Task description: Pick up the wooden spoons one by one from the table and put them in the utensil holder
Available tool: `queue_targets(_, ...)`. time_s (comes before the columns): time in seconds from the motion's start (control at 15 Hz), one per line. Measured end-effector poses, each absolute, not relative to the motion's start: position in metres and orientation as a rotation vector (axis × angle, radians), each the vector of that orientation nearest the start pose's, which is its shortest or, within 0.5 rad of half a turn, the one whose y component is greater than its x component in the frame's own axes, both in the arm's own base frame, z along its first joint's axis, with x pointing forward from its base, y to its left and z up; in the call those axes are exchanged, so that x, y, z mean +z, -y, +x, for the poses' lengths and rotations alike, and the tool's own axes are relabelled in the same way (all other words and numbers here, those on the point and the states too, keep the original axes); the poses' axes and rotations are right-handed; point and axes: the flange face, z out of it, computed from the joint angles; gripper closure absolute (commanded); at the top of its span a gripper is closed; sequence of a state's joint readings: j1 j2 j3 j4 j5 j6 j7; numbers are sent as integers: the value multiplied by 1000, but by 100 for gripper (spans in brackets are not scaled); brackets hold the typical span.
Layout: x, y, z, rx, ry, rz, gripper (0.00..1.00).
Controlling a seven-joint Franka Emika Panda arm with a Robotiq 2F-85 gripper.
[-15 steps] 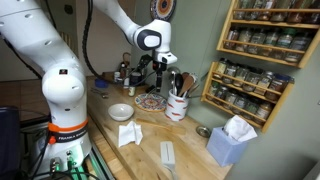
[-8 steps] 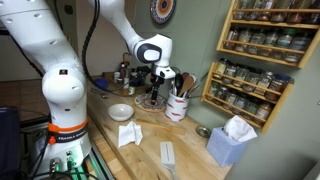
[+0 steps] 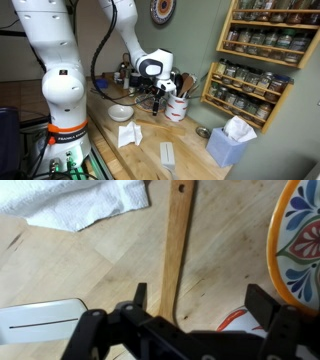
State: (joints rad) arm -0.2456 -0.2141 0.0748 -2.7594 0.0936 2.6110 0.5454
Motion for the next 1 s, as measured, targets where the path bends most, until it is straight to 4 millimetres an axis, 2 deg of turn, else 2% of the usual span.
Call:
queue_targets(0.27,259,77,390,-114,-1227,-2863,2)
queue_targets(0.6,235,87,393,-176,-1267,-2854,34)
queue_targets(0.67,231,89,393,-182,-1277,-2850,31)
queue_targets(0.73,227,90,393,-188,-1283,-2847,39)
queue_targets(0.87,220,93,392,-196,-1297,-2841,37)
queue_targets(0.93,217,94,392,-198,-1302,-2838,45)
queue_targets(1.0,214,95,392,-197,-1308,-2837,46)
